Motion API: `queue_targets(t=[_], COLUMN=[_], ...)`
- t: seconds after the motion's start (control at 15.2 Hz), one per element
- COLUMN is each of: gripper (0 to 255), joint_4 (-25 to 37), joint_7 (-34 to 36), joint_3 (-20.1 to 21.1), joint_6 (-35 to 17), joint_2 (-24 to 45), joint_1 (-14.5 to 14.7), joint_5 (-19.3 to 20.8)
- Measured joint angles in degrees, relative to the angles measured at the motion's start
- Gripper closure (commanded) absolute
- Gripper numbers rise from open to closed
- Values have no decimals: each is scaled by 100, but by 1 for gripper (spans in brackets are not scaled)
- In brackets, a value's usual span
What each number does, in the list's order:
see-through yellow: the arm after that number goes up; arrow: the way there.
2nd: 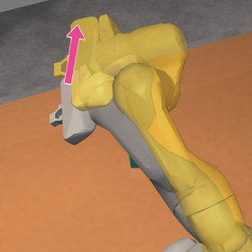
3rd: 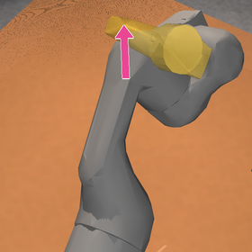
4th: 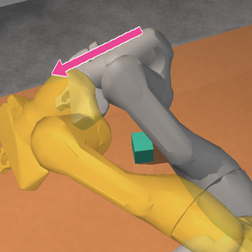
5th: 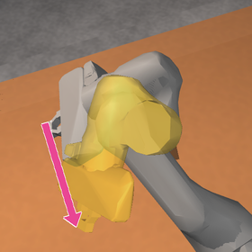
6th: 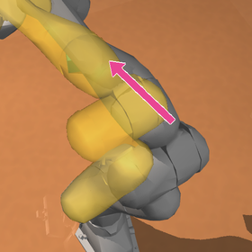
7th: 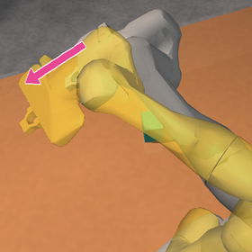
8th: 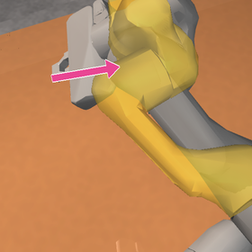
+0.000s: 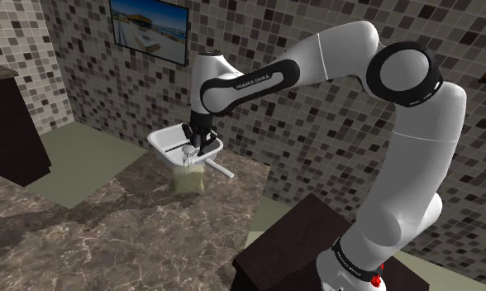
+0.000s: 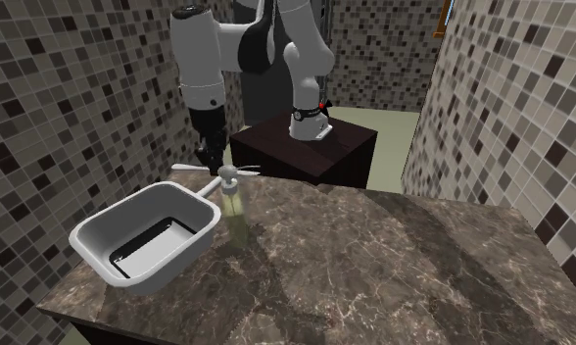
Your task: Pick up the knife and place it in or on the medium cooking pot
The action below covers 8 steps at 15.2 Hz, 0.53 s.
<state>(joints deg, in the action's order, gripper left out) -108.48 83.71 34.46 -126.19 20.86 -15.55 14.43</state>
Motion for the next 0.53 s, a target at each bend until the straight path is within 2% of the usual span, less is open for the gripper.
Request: queue_targets(t=[0.46, 0.53], gripper=[255, 255], joint_4=[1956, 2062], joint_7=[-525, -553], joint_3=[-400, -428], joint_6=[794, 818], joint_2=[1240, 1325], joint_1=[104, 113], joint_5=[386, 410])
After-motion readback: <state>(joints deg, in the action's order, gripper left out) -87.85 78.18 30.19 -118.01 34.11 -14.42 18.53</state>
